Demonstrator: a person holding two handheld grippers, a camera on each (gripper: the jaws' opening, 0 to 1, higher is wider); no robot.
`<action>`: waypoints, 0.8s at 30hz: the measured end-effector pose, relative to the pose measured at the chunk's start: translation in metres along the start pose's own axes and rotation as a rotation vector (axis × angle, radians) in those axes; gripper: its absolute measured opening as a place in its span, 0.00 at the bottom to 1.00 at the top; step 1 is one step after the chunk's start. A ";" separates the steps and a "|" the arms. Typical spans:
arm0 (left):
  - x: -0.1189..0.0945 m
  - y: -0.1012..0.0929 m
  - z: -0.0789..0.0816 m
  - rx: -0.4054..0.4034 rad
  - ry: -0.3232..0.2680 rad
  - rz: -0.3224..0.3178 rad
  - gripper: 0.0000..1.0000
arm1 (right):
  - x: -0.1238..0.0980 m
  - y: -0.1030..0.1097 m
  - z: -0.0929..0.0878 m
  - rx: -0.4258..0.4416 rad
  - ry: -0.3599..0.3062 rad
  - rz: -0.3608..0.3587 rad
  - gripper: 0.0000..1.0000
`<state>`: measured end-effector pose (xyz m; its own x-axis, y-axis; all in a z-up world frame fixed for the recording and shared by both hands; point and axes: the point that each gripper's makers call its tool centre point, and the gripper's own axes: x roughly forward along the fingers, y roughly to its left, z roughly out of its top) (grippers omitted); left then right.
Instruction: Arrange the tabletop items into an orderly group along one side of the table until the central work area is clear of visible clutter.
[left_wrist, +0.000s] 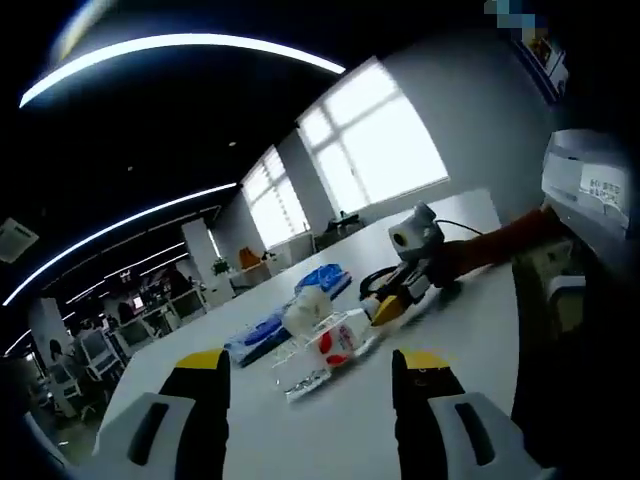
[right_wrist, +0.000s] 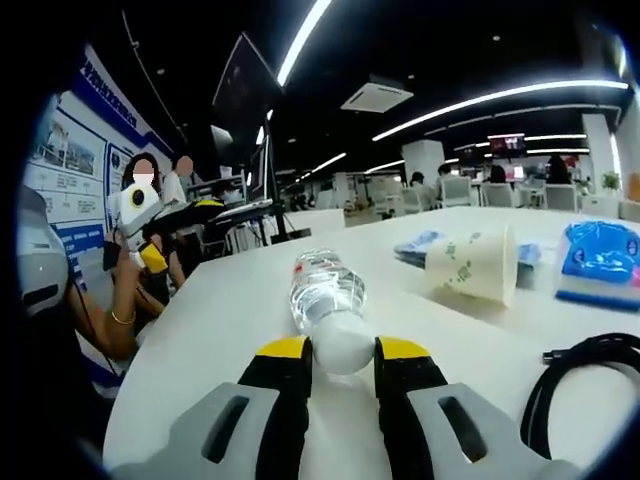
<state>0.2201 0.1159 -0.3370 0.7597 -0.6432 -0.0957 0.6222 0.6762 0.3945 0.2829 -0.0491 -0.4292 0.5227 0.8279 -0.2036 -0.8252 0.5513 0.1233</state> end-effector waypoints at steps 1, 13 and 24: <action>0.002 0.003 0.000 -0.003 0.001 0.001 0.64 | 0.000 0.000 0.000 0.000 0.000 0.000 0.22; 0.035 0.034 0.001 -0.020 0.066 -0.116 0.59 | 0.000 0.001 -0.001 -0.001 0.005 -0.004 0.22; 0.072 0.017 -0.029 0.057 0.190 -0.268 0.57 | 0.000 0.001 0.000 0.002 0.009 -0.008 0.22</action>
<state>0.2908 0.0918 -0.3639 0.5952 -0.7135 -0.3697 0.7973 0.4672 0.3821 0.2822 -0.0485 -0.4286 0.5277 0.8223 -0.2131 -0.8202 0.5585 0.1239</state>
